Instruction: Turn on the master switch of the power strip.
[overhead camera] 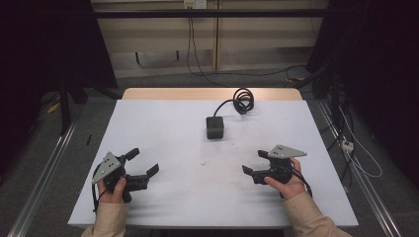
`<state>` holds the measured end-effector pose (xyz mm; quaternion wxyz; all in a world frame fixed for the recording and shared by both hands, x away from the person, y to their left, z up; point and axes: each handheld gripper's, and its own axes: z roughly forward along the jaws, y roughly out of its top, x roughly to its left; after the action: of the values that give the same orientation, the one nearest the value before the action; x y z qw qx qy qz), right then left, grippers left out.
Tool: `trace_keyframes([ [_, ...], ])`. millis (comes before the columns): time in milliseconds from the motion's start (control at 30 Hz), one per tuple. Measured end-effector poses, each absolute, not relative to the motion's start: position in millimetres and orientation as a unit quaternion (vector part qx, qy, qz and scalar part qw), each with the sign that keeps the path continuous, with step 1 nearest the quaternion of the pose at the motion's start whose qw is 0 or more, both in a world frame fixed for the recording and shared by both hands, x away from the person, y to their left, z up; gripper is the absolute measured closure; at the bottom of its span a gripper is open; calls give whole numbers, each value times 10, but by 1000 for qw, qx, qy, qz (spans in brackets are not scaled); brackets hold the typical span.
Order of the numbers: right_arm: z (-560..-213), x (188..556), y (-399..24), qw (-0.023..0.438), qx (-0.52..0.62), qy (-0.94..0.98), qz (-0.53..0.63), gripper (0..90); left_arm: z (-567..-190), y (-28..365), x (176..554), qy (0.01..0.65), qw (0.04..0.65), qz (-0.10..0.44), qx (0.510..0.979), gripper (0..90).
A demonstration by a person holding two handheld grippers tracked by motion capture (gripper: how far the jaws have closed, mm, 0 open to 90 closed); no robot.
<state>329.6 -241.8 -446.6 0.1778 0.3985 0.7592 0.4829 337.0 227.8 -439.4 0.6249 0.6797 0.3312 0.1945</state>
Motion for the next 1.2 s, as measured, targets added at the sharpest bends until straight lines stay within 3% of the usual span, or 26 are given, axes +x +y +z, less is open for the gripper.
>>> trace_keyframes([
  [1200,-4559,2956,-2771,181,417,749,482,134,-4401,2258,3373,330,621,190,684,26],
])
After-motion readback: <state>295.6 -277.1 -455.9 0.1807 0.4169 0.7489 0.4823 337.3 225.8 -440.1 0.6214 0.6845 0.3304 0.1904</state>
